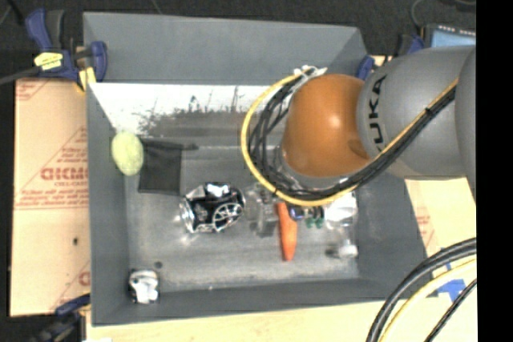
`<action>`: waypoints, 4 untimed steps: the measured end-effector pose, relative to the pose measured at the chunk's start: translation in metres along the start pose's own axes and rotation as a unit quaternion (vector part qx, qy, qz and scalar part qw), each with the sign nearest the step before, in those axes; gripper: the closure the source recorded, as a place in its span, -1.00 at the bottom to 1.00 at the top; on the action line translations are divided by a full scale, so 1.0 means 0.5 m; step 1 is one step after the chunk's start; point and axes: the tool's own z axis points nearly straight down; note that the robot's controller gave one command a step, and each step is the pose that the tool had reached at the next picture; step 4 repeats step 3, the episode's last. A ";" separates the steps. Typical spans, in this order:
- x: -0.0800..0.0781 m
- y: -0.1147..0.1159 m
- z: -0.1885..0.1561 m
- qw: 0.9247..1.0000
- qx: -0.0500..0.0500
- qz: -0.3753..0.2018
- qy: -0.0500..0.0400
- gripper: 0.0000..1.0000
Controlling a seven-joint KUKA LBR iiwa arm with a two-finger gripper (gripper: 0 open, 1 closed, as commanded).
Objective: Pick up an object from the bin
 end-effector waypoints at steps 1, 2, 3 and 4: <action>-0.029 0.064 0.038 0.997 -0.002 -0.071 -0.003 1.00; -0.055 0.097 0.030 0.975 0.000 -0.221 -0.001 1.00; -0.073 0.126 0.030 0.977 -0.001 -0.214 -0.005 1.00; -0.073 0.126 0.030 0.977 -0.001 -0.214 -0.005 1.00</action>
Offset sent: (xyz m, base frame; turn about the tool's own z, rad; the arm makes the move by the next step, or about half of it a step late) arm 0.0289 0.0642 -0.0055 -0.4997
